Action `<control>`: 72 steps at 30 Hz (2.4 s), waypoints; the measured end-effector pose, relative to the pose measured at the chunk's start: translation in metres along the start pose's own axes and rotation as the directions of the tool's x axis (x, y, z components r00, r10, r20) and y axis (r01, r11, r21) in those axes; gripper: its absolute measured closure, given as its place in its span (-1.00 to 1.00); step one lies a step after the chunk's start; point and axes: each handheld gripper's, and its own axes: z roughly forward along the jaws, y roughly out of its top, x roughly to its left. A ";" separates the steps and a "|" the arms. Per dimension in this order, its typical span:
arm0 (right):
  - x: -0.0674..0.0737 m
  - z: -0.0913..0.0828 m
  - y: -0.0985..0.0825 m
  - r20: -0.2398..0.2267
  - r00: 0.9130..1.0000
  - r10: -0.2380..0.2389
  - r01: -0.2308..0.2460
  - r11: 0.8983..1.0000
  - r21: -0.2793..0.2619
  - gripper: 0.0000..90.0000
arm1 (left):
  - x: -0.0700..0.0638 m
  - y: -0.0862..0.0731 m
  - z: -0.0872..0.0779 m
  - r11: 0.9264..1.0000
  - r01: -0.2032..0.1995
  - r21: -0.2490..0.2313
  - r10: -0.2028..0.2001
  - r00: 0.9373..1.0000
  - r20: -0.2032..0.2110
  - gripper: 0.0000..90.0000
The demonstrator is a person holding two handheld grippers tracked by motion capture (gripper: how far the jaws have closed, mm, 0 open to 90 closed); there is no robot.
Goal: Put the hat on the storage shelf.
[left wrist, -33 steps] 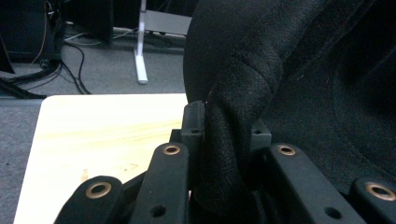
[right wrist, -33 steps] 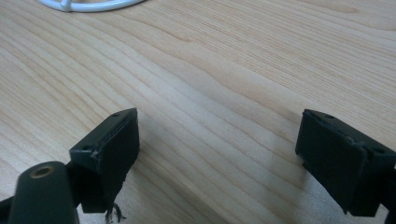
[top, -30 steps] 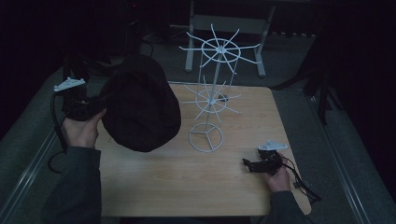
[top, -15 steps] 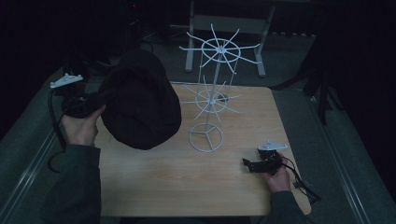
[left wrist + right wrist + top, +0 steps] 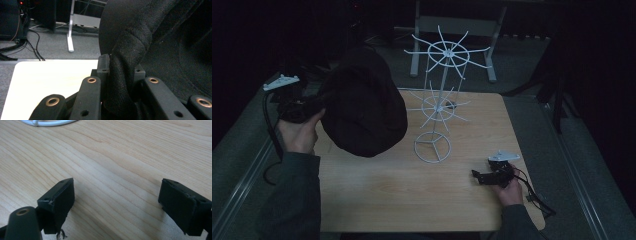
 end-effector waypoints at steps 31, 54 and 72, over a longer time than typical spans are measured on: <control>0.000 0.000 0.000 0.000 1.000 0.000 0.000 1.000 0.000 -0.70 | -0.005 0.016 0.002 0.998 0.041 -0.047 -0.039 0.999 0.038 0.71; 0.000 0.000 0.000 0.000 1.000 0.000 0.000 1.000 0.000 -0.70 | -0.010 0.036 0.004 0.997 0.033 -0.071 -0.030 0.999 0.044 0.70; 0.000 0.000 0.000 0.000 1.000 0.000 0.000 1.000 0.000 -0.70 | -0.011 0.048 0.010 0.991 0.076 -0.112 -0.065 0.993 0.100 0.70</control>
